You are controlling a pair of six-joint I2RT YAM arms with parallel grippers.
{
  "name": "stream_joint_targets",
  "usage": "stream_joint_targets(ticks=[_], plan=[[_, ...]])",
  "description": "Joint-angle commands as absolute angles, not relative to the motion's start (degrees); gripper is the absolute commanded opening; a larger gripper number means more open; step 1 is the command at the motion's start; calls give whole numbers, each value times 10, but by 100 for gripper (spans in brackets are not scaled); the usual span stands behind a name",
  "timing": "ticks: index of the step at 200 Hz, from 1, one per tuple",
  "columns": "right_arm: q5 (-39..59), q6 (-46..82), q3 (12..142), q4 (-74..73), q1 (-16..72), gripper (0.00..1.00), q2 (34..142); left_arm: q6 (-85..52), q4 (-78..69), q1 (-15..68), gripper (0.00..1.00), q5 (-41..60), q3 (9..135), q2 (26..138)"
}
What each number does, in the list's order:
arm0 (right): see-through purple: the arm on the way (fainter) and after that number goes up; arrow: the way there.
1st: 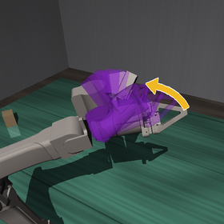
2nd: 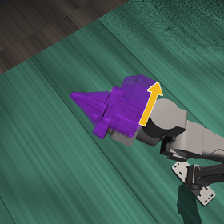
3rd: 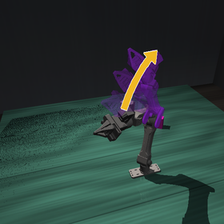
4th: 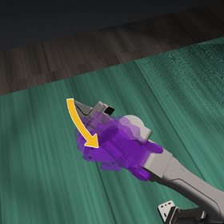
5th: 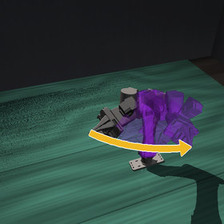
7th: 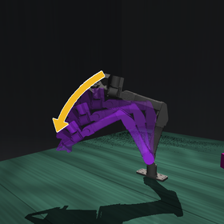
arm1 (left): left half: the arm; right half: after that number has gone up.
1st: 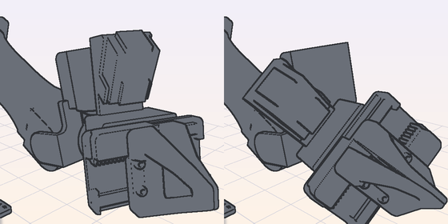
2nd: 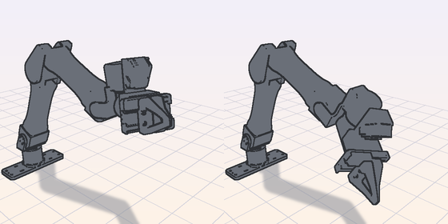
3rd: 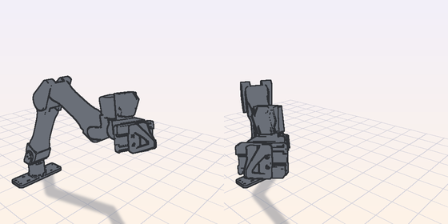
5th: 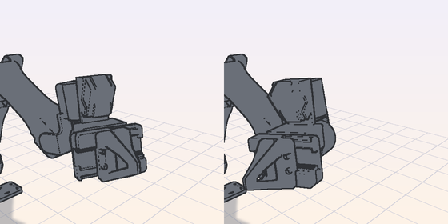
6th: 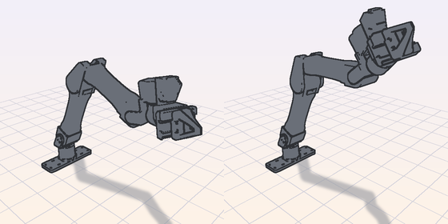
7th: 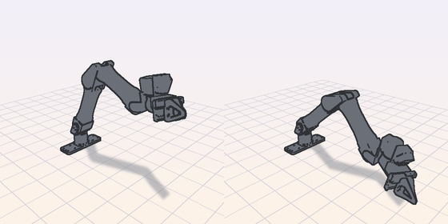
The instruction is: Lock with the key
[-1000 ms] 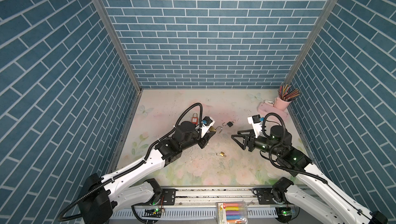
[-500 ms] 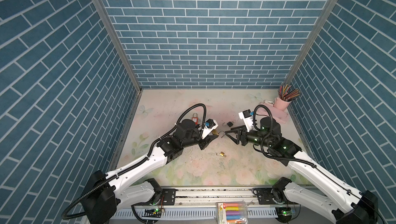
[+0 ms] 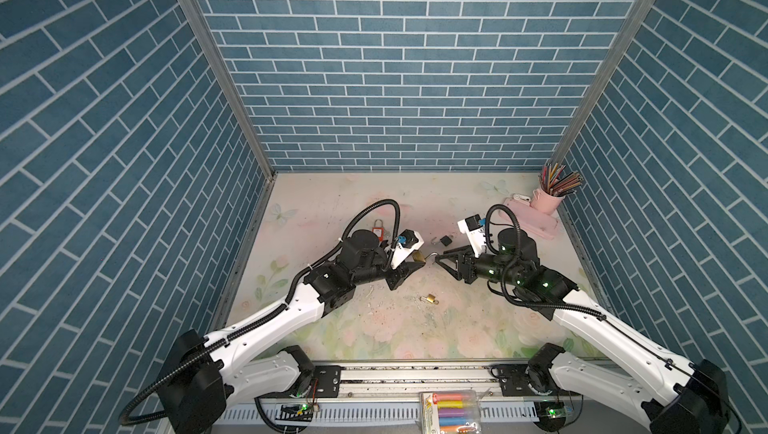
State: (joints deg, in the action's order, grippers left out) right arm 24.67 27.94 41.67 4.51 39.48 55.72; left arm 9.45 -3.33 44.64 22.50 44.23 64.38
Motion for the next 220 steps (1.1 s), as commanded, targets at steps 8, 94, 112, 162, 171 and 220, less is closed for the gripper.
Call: stream_joint_targets(ticks=[8, 94, 112, 162, 171, 220], plan=[[214, 249, 413, 49, 396, 44, 565, 98, -46, 445, 12, 249, 470, 648], [155, 297, 451, 137, 369, 47, 555, 220, 4, 457, 9, 232, 453, 638], [130, 341, 468, 199, 362, 48, 547, 269, 0, 458, 9, 222, 437, 632], [251, 456, 463, 191, 360, 47, 533, 358, 24, 473, 9, 160, 434, 663], [275, 476, 457, 173, 360, 46, 539, 364, 25, 477, 8, 149, 438, 670], [377, 532, 435, 98, 363, 36, 609, 376, 9, 502, 8, 118, 443, 687]])
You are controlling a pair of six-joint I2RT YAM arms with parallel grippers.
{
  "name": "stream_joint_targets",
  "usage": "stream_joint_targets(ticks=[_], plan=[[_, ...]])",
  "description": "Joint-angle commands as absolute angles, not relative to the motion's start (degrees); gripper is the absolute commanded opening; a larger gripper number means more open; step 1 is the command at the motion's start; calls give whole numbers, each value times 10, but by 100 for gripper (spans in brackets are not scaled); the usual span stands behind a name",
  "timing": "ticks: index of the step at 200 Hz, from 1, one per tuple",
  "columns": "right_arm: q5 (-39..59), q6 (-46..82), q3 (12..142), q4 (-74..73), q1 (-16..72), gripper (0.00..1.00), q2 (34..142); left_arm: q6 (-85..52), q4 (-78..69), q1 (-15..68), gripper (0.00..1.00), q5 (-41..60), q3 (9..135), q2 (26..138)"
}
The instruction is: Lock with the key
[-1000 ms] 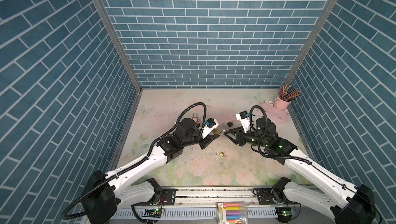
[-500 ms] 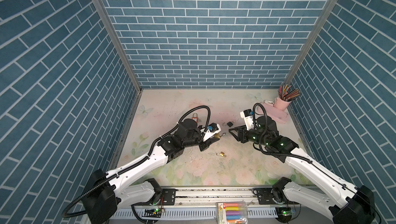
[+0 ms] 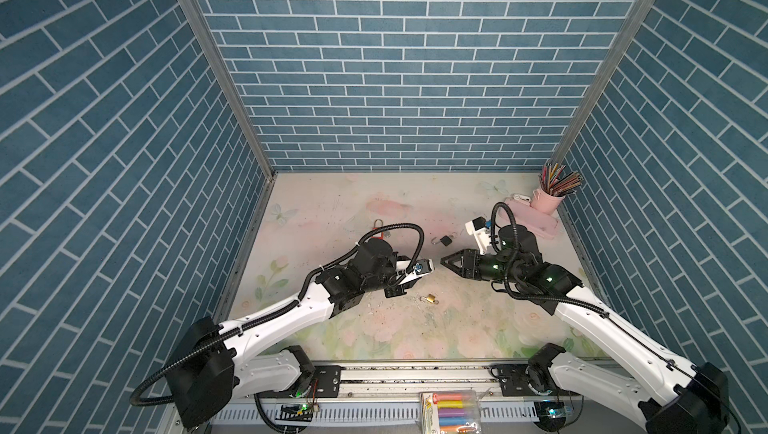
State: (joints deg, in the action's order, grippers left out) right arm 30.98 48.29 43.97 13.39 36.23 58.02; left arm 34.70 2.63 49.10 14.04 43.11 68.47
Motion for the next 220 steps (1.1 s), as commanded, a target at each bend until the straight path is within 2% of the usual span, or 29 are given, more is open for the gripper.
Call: stream_joint_targets(ticks=[1, 65, 152, 220], plan=[[378, 531, 436, 98, 364, 36, 611, 377, 9, 502, 8, 118, 443, 688], [378, 527, 435, 90, 372, 35, 643, 374, 3, 507, 7, 111, 447, 691], [377, 528, 432, 64, 387, 23, 669, 366, -6, 512, 7, 112, 450, 694], [356, 502, 437, 76, 387, 20, 662, 361, -6, 511, 6, 112, 449, 689]])
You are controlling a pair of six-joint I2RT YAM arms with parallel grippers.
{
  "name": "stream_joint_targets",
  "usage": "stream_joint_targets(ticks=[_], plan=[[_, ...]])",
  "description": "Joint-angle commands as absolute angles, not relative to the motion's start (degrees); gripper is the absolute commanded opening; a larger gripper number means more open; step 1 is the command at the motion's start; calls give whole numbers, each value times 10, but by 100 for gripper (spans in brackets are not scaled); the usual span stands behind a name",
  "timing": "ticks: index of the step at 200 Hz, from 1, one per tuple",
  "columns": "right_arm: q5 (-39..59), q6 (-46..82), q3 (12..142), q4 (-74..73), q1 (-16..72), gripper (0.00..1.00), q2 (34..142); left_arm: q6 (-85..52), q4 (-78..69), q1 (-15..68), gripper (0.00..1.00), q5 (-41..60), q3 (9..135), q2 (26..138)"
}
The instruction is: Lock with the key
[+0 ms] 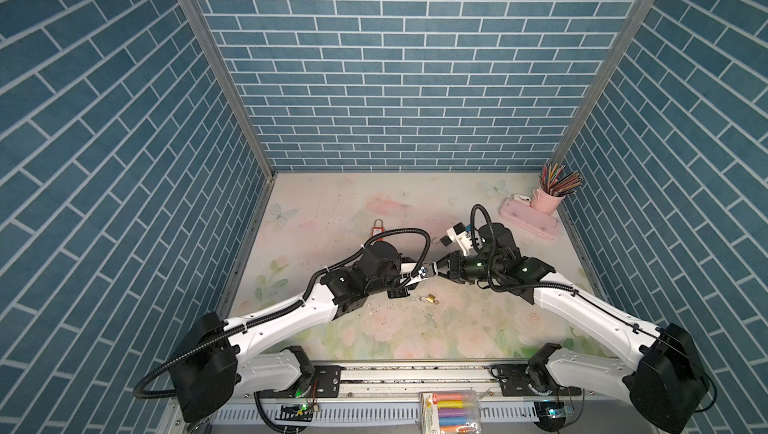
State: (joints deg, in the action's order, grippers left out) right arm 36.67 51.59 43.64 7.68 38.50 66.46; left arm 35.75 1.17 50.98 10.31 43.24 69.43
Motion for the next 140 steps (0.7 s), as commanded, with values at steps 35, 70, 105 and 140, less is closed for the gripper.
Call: stream_joint_targets(ticks=[35, 70, 105, 140], plan=[[322, 461, 445, 85, 386, 21, 645, 359, 5, 512, 6, 127, 452, 691], [307, 440, 449, 83, 387, 25, 630, 354, 20, 513, 6, 140, 459, 694], [312, 437, 445, 72, 386, 23, 626, 349, 18, 512, 6, 144, 463, 696], [320, 437, 434, 60, 386, 15, 625, 341, 17, 512, 6, 147, 470, 702]])
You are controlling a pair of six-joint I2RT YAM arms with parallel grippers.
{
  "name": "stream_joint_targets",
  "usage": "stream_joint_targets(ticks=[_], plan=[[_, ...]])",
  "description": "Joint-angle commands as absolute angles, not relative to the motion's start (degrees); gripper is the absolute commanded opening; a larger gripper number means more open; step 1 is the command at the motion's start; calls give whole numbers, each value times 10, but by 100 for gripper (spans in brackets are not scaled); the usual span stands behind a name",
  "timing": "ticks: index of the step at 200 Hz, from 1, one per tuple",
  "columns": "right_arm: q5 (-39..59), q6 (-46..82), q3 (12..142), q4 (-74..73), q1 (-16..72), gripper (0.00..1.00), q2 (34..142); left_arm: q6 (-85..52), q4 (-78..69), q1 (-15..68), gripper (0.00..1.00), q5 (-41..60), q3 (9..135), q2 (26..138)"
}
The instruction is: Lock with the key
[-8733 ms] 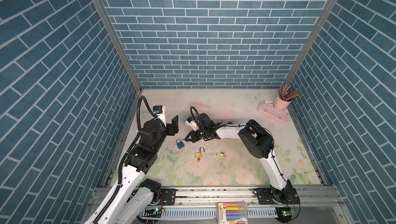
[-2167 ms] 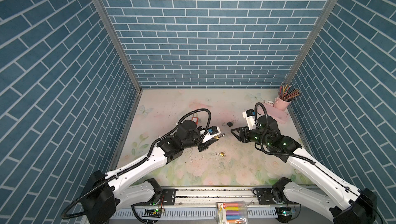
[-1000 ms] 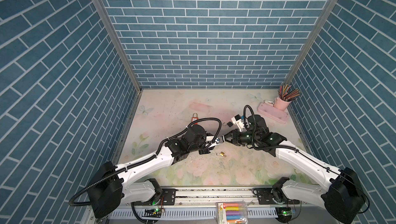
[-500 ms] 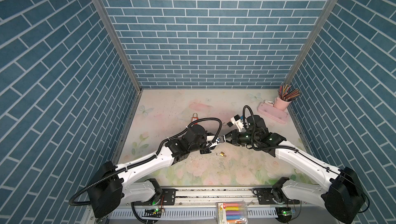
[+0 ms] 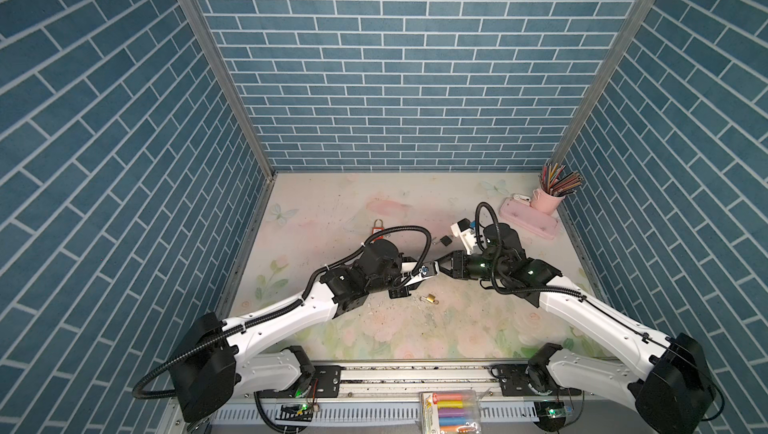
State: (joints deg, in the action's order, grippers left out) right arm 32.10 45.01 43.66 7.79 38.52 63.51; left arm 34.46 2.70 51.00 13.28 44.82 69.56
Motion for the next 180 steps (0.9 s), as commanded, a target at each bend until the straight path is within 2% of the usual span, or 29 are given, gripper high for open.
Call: stream_joint_targets(ticks=[1, 72, 180], plan=[[320, 438, 434, 61, 386, 15, 625, 341, 17, 512, 6, 147, 470, 702], [334, 424, 419, 45, 387, 0, 619, 337, 12, 511, 6, 150, 477, 708], [407, 357, 325, -73, 387, 0, 568, 333, 4, 512, 6, 160, 487, 713]])
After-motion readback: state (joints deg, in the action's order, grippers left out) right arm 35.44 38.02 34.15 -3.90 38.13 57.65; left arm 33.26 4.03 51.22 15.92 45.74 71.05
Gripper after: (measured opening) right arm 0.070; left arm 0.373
